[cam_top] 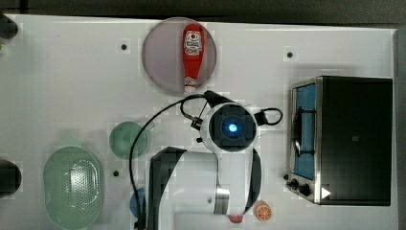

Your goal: Pick Banana and place it in mug.

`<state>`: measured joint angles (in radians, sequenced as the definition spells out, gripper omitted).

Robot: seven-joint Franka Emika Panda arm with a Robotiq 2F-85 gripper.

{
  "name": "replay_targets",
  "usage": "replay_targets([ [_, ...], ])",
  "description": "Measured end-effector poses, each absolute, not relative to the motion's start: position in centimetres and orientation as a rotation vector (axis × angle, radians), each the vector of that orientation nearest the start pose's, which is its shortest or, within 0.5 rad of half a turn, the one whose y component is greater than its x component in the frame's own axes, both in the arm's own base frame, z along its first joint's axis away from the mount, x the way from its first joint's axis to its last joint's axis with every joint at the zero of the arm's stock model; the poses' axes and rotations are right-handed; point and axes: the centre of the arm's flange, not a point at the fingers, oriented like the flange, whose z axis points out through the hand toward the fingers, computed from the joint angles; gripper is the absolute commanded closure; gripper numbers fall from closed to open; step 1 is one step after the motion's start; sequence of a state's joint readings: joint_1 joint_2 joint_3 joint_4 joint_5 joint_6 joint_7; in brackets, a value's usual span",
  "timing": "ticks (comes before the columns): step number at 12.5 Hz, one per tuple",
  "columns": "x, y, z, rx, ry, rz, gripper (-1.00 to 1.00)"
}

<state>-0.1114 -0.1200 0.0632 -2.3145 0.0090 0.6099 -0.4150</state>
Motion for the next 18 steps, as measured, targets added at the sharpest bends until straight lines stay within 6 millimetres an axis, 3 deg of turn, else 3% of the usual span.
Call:
replay_targets([
  [3, 49.8, -2.4, 47.9, -3.041, 0.668, -0.140, 0.42],
  [5, 49.1, -1.2, 50.3, -3.046, 0.640, -0.183, 0.42],
  [6, 48.3, 1.1, 50.6, -3.072, 0.577, -0.156, 0.42],
  [9, 48.2, 7.5, 48.8, -3.146, 0.382, -0.114, 0.42],
  [13, 46.6, 18.0, 43.3, -3.216, 0.099, 0.033, 0.42],
  [16, 43.7, 22.3, 40.5, -3.241, 0.150, 0.108, 0.42],
  [18, 43.0, 25.8, 39.0, -3.231, 0.193, 0.117, 0.42],
])
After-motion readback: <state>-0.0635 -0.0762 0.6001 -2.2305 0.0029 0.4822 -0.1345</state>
